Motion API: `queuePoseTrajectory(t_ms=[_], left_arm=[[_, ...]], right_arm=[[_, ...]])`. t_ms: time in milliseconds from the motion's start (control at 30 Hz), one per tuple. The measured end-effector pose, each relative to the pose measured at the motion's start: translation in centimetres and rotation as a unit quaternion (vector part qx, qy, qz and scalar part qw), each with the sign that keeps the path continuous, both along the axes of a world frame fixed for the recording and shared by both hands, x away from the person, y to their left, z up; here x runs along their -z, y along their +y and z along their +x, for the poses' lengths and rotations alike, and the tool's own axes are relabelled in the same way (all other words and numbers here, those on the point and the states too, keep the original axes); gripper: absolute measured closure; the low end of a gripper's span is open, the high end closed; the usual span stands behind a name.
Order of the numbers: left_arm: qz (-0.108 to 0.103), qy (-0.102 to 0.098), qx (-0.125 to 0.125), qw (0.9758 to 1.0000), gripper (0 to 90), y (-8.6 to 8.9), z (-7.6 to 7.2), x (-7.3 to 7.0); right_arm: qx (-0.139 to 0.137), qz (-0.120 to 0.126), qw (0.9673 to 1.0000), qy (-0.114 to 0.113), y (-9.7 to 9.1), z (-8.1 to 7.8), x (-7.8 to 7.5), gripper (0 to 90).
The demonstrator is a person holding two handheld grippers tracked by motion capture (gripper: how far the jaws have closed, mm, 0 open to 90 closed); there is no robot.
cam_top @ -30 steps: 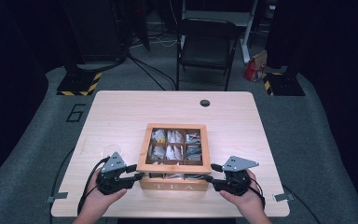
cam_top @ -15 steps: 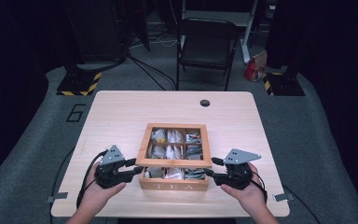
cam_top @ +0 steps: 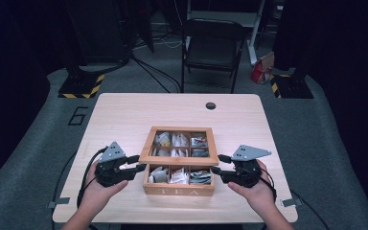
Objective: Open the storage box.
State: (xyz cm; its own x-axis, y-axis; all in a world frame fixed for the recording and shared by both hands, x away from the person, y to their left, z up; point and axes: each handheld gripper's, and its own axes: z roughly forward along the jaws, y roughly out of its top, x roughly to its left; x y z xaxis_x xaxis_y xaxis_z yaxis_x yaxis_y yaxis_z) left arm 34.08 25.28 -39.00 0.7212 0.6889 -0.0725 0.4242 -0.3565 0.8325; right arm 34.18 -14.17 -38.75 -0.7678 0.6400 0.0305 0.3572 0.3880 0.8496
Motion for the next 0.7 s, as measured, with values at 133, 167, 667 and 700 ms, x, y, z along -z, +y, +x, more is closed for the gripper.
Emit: queuePoseTrajectory(t_ms=[133, 167, 667, 700], left_arm=[[-0.005, -0.005, 0.001, 1.0, 59.3, 0.1, 0.2, -0.4], [-0.007, -0.005, 0.001, 1.0, 59.2, 0.1, 0.2, -0.5], [-0.027, 0.0, -0.01, 0.9996, 51.0, 0.9, 0.9, 1.2], [-0.027, 0.003, -0.007, 0.9996, 52.0, 0.8, 1.0, 1.6]], right_arm=[[0.003, 0.004, 1.0, 0.003, 0.0, 0.3, -0.5, 49.3], [0.0, 0.003, 1.0, 0.001, 0.0, 0.4, -0.6, 49.4], [0.006, 0.017, 0.9998, 0.003, -0.1, 1.4, -2.2, 50.8], [0.006, 0.018, 0.9998, 0.002, -0.1, 1.4, -2.4, 50.9]])
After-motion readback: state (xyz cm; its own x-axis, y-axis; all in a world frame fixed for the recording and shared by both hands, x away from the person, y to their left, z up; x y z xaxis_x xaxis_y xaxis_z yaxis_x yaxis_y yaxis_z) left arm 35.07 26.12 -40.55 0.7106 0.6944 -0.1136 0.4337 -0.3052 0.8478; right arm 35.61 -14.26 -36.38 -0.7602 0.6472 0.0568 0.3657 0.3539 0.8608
